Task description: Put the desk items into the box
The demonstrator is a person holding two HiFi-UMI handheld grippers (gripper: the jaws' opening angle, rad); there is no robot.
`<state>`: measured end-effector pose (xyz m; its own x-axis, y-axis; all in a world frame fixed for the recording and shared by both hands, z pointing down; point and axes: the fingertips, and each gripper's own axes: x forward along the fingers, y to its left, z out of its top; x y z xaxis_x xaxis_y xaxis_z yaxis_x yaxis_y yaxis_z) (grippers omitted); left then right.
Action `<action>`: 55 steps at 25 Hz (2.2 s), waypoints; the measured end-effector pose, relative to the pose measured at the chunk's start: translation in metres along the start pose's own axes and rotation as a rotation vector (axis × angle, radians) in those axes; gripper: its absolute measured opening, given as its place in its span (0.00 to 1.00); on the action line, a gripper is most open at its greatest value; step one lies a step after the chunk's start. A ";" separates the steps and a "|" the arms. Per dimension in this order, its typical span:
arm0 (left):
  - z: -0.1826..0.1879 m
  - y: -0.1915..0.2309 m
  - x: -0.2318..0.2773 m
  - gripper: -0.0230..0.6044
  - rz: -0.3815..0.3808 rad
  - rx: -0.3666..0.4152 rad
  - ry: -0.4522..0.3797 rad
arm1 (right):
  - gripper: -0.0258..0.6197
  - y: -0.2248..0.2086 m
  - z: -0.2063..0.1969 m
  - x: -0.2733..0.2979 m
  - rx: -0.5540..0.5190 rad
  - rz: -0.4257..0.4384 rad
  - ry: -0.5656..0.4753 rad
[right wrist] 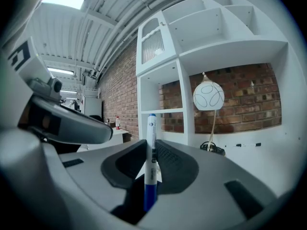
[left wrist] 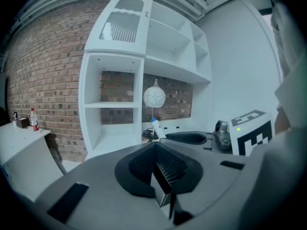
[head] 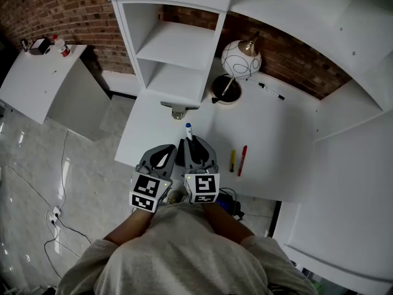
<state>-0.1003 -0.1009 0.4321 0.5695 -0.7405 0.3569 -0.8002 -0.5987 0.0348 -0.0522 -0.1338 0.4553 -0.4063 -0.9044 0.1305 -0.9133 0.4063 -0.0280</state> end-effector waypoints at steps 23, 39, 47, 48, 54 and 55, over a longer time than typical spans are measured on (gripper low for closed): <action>-0.023 -0.002 0.009 0.04 -0.010 -0.018 0.073 | 0.16 0.018 -0.070 -0.002 -0.113 0.128 0.581; -0.021 -0.007 0.011 0.04 -0.015 -0.014 0.073 | 0.20 0.016 -0.055 -0.007 -0.117 0.125 0.518; -0.003 -0.021 0.015 0.04 -0.011 0.031 -0.009 | 0.20 0.004 -0.004 -0.023 -0.145 0.028 0.204; 0.001 -0.022 0.015 0.04 -0.010 0.038 -0.022 | 0.19 0.001 0.002 -0.027 -0.151 0.012 0.174; 0.020 -0.042 0.020 0.04 -0.030 0.090 -0.094 | 0.12 -0.022 0.030 -0.049 -0.154 -0.074 0.053; 0.022 -0.046 0.021 0.04 -0.036 0.096 -0.100 | 0.11 -0.025 0.031 -0.053 -0.151 -0.087 0.045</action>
<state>-0.0476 -0.0956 0.4179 0.6171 -0.7420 0.2620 -0.7601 -0.6482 -0.0454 -0.0083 -0.1001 0.4178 -0.3213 -0.9316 0.1701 -0.9291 0.3449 0.1336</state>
